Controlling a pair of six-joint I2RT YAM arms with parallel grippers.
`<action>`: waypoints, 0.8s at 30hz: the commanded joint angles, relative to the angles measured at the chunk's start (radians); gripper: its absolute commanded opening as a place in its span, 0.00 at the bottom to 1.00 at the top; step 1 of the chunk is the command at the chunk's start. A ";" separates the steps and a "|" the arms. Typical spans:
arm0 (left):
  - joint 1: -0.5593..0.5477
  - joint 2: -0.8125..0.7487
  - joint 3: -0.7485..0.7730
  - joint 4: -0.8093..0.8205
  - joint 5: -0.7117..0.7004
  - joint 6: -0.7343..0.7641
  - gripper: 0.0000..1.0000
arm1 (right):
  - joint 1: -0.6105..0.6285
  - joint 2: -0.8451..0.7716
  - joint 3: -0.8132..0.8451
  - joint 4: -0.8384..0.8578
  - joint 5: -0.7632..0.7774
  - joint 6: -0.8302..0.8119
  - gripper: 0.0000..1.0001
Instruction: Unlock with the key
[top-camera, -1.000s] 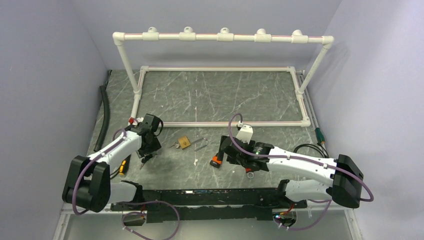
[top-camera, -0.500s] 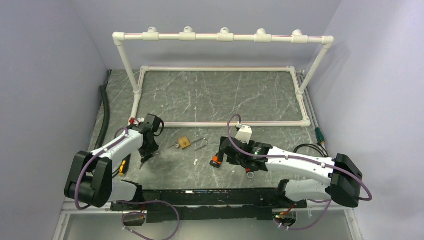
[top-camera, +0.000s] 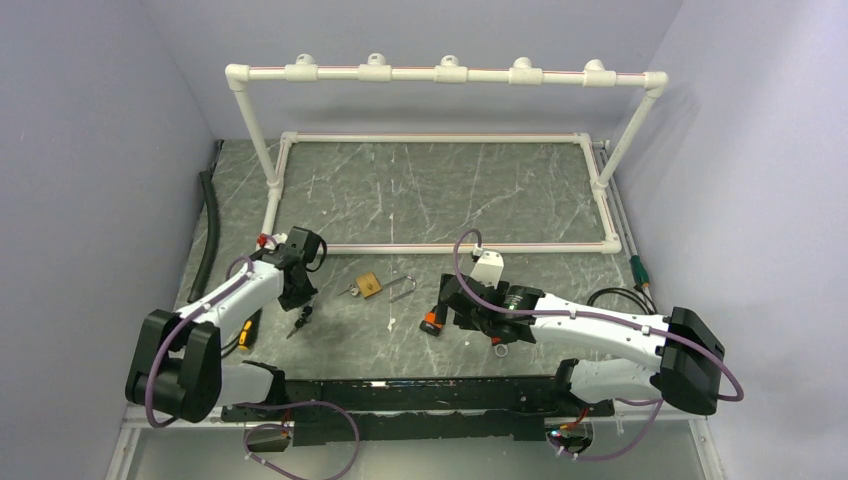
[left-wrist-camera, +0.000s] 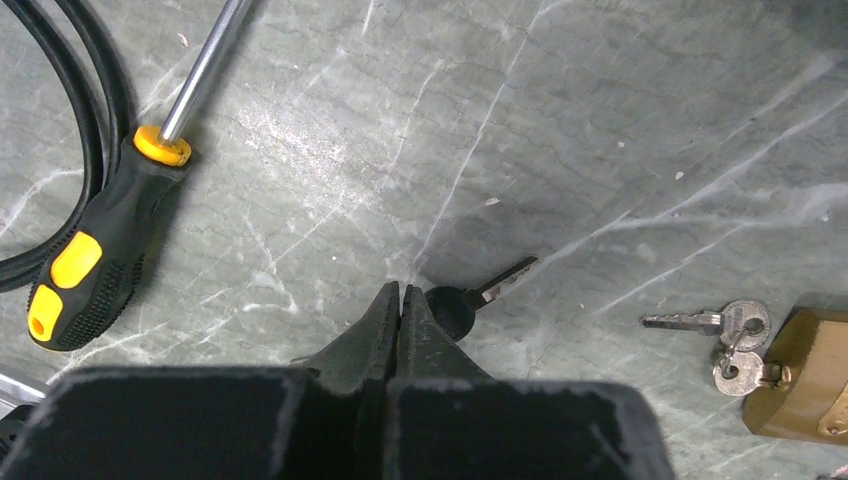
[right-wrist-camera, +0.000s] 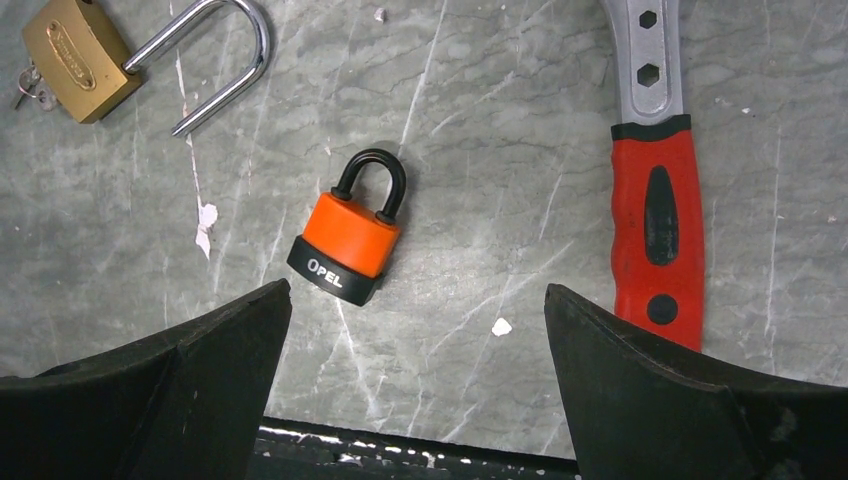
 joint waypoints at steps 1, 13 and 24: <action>0.004 -0.039 0.042 -0.019 0.002 -0.008 0.00 | -0.003 0.001 0.006 0.025 0.011 -0.012 1.00; -0.004 -0.246 0.074 0.018 0.193 0.149 0.00 | -0.003 -0.097 -0.048 0.223 -0.077 -0.181 1.00; -0.015 -0.563 0.153 0.147 0.583 0.361 0.00 | -0.003 -0.362 -0.200 0.683 -0.297 -0.495 0.98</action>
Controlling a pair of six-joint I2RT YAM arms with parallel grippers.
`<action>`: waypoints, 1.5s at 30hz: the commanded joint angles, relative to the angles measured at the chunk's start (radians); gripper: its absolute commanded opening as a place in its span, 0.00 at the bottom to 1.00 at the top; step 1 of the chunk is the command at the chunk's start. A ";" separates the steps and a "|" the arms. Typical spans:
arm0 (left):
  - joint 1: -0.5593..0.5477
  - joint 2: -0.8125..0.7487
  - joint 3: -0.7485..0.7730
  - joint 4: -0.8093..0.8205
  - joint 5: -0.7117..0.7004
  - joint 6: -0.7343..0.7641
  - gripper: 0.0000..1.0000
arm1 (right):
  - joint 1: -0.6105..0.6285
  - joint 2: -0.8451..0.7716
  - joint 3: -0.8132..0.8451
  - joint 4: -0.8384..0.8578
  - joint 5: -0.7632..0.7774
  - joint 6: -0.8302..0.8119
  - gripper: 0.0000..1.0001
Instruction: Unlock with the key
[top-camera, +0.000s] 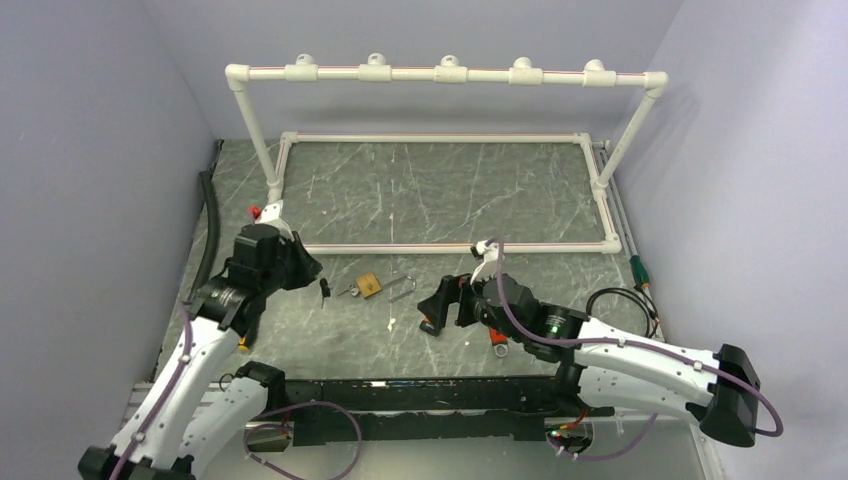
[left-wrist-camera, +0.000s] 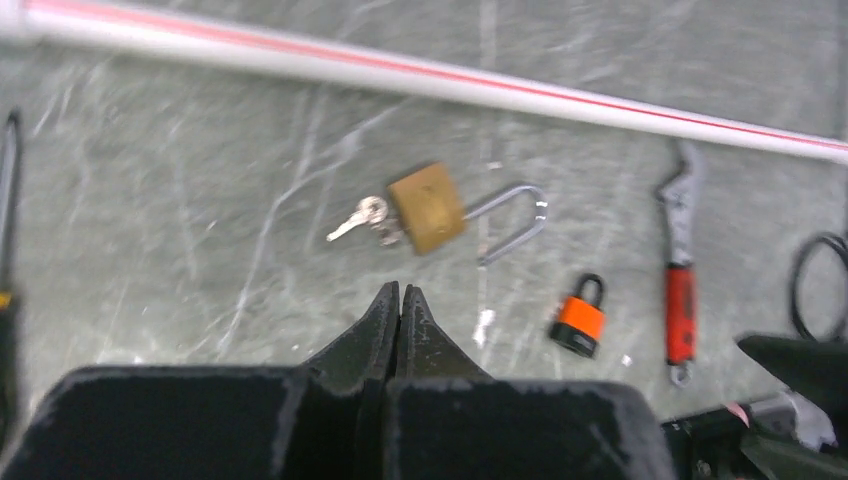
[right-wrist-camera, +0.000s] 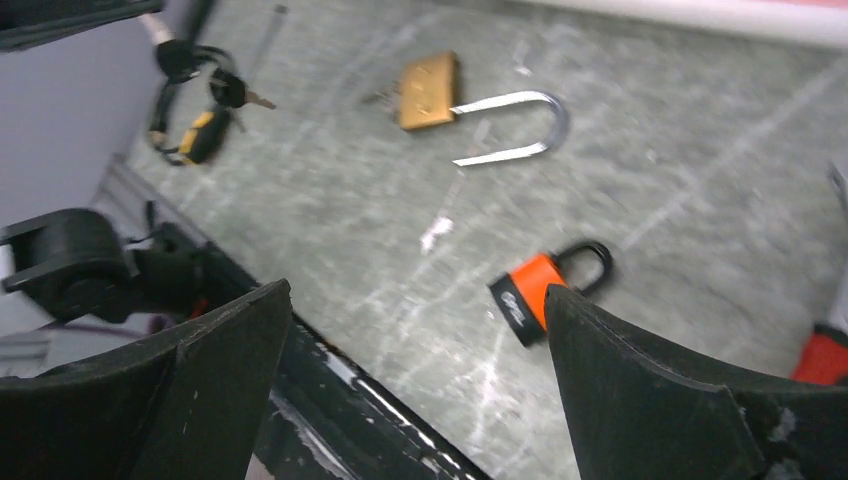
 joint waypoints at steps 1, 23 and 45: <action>-0.005 -0.089 0.076 0.128 0.276 0.140 0.00 | -0.002 -0.072 -0.026 0.265 -0.125 -0.179 0.98; -0.006 -0.126 -0.007 0.796 1.086 -0.034 0.00 | -0.047 0.030 0.152 0.589 -0.629 -0.383 0.64; -0.059 -0.117 -0.018 0.851 1.031 -0.076 0.00 | -0.095 0.176 0.262 0.660 -0.812 -0.340 0.44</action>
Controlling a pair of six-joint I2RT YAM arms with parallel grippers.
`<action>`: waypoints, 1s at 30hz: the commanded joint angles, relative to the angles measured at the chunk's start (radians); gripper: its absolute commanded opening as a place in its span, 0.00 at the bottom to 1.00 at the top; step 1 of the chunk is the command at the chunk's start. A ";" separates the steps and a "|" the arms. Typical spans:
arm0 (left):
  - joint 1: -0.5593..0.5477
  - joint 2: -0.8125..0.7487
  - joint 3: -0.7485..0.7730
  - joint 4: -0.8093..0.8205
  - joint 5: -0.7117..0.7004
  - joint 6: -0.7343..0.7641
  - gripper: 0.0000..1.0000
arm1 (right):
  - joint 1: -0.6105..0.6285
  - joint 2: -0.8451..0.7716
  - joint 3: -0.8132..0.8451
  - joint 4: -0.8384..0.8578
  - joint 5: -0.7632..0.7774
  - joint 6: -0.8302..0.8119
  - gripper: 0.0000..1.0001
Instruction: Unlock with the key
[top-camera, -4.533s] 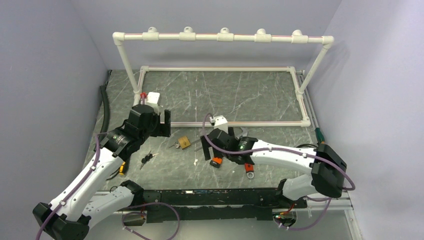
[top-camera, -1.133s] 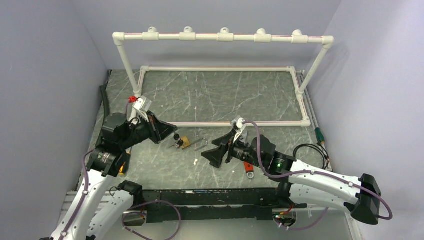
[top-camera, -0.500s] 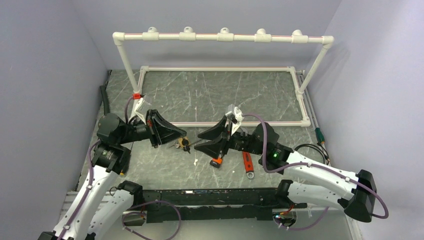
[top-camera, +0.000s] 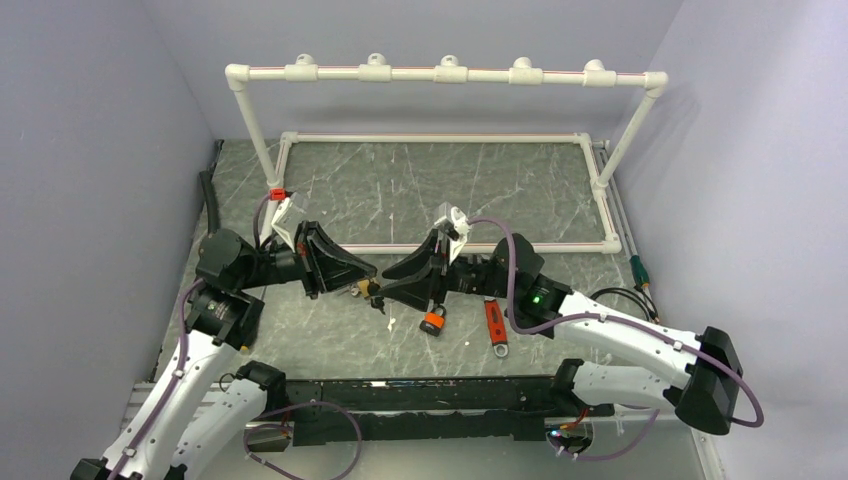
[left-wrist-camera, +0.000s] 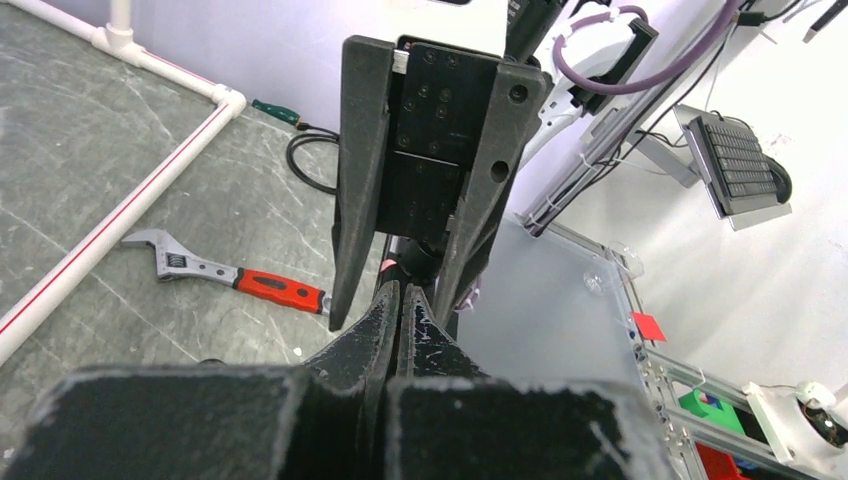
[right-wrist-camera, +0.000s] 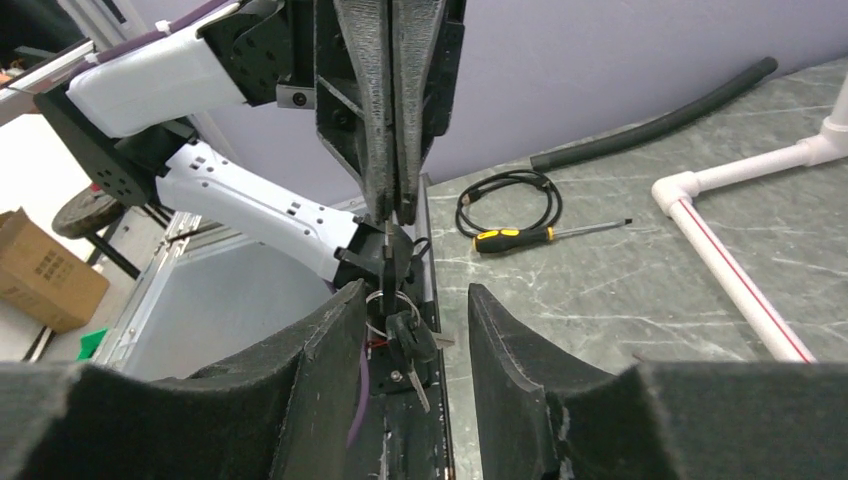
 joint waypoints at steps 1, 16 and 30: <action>-0.006 -0.017 -0.013 0.032 -0.060 0.007 0.00 | -0.003 0.011 0.041 0.101 -0.078 0.024 0.44; -0.006 -0.085 -0.105 0.181 -0.236 -0.112 0.00 | -0.003 0.055 -0.055 0.378 0.027 0.178 0.41; -0.006 -0.117 -0.070 0.184 -0.245 -0.138 0.00 | -0.018 0.063 -0.080 0.462 0.078 0.220 0.44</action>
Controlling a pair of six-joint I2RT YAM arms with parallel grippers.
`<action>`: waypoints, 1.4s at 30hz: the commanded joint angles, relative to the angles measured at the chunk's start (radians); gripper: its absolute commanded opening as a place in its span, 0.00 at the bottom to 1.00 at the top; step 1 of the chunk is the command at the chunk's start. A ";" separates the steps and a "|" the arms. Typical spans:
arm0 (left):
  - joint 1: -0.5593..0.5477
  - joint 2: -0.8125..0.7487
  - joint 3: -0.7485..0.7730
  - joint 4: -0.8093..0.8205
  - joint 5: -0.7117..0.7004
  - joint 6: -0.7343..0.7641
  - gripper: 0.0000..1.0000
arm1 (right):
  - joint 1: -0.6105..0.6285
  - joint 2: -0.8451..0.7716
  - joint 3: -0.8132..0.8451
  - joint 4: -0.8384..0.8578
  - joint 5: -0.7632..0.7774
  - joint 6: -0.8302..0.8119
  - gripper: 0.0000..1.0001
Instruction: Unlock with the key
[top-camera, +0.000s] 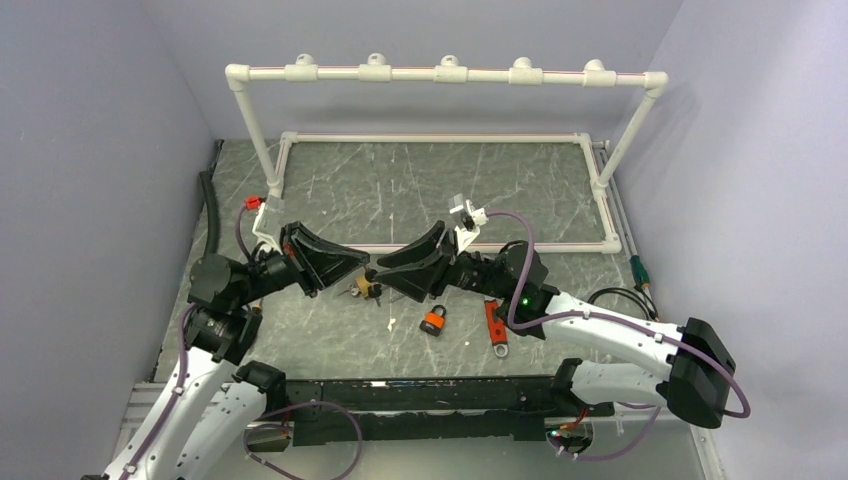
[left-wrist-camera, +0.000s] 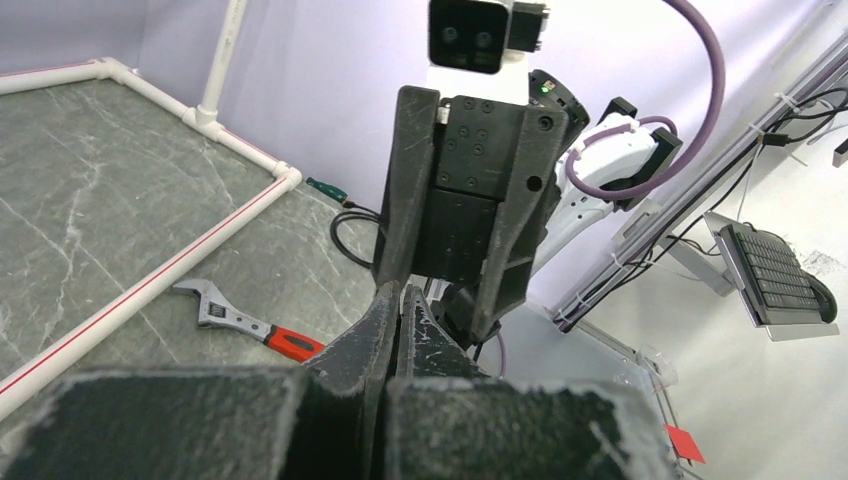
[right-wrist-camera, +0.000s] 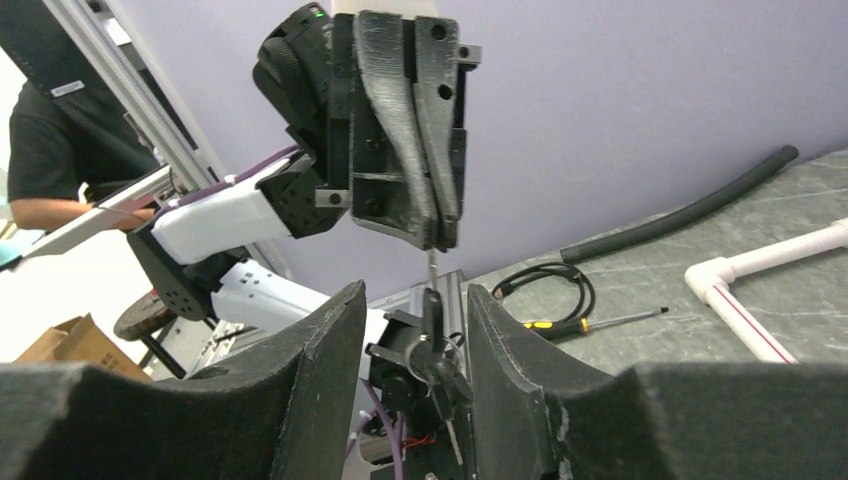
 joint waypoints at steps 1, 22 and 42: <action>-0.004 -0.022 0.040 0.043 -0.006 -0.014 0.00 | -0.016 0.000 -0.012 0.095 0.033 0.030 0.45; -0.004 -0.044 0.010 0.076 -0.090 -0.050 0.00 | -0.018 0.101 0.018 0.227 -0.105 0.106 0.29; -0.004 -0.051 -0.003 0.078 -0.093 -0.053 0.00 | -0.019 0.123 0.037 0.255 -0.049 0.124 0.33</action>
